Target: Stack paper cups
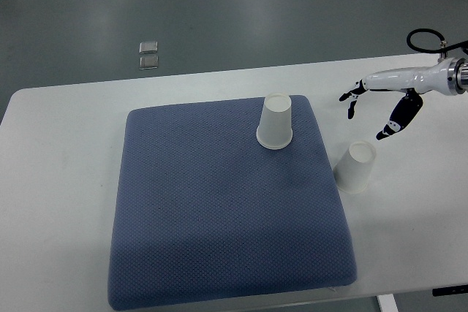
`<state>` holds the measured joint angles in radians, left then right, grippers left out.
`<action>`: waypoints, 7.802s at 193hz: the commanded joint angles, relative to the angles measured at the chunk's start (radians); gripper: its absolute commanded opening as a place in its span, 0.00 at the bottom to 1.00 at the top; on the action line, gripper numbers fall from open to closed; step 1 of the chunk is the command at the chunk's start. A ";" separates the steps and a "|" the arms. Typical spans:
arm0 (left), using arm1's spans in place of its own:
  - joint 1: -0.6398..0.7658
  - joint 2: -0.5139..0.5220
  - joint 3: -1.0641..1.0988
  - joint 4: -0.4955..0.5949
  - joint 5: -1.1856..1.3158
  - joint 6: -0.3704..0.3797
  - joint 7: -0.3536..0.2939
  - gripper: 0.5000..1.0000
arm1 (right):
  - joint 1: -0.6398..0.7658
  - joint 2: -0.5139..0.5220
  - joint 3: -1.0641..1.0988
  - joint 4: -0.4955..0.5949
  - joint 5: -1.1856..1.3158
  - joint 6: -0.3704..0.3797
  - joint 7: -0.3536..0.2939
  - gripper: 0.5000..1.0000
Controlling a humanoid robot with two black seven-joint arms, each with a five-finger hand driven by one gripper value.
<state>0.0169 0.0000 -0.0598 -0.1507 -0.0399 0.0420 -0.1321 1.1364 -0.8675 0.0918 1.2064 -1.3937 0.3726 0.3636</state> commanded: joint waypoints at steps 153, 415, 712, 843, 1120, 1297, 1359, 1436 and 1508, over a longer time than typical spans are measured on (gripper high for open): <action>-0.002 0.000 0.000 0.000 0.000 0.001 0.000 1.00 | -0.119 0.074 -0.087 0.055 -0.182 -0.204 -0.006 0.81; -0.002 0.000 0.000 0.000 0.000 -0.001 0.000 1.00 | -0.138 0.104 -0.130 -0.041 -0.260 -0.270 -0.005 0.47; -0.002 0.000 0.000 0.000 0.000 -0.001 -0.001 1.00 | 0.402 0.202 -0.124 -0.019 -0.151 -0.017 0.035 0.34; -0.002 0.000 0.000 0.000 0.000 -0.001 -0.001 1.00 | 0.404 0.324 -0.127 -0.030 -0.149 0.022 0.031 0.34; -0.002 0.000 0.000 -0.001 0.000 0.001 -0.001 1.00 | 0.273 0.450 -0.124 -0.183 -0.153 -0.070 0.023 0.71; -0.002 0.000 0.000 0.000 0.000 -0.001 -0.001 1.00 | 0.350 0.420 -0.012 -0.346 0.162 -0.054 0.026 0.81; -0.002 0.000 0.000 0.000 0.000 0.001 0.000 1.00 | 0.204 0.438 0.086 -0.577 0.827 -0.064 -0.002 0.81; -0.002 0.000 0.000 -0.001 0.000 -0.001 0.000 1.00 | 0.049 0.512 0.193 -0.590 1.407 -0.190 -0.009 0.81; -0.002 0.000 0.000 -0.001 0.000 -0.001 0.000 1.00 | -0.144 0.624 0.447 -0.590 1.579 -0.350 -0.012 0.81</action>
<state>0.0151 0.0000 -0.0599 -0.1507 -0.0399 0.0421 -0.1320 1.0362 -0.2726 0.4876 0.6157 0.1418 0.0653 0.3548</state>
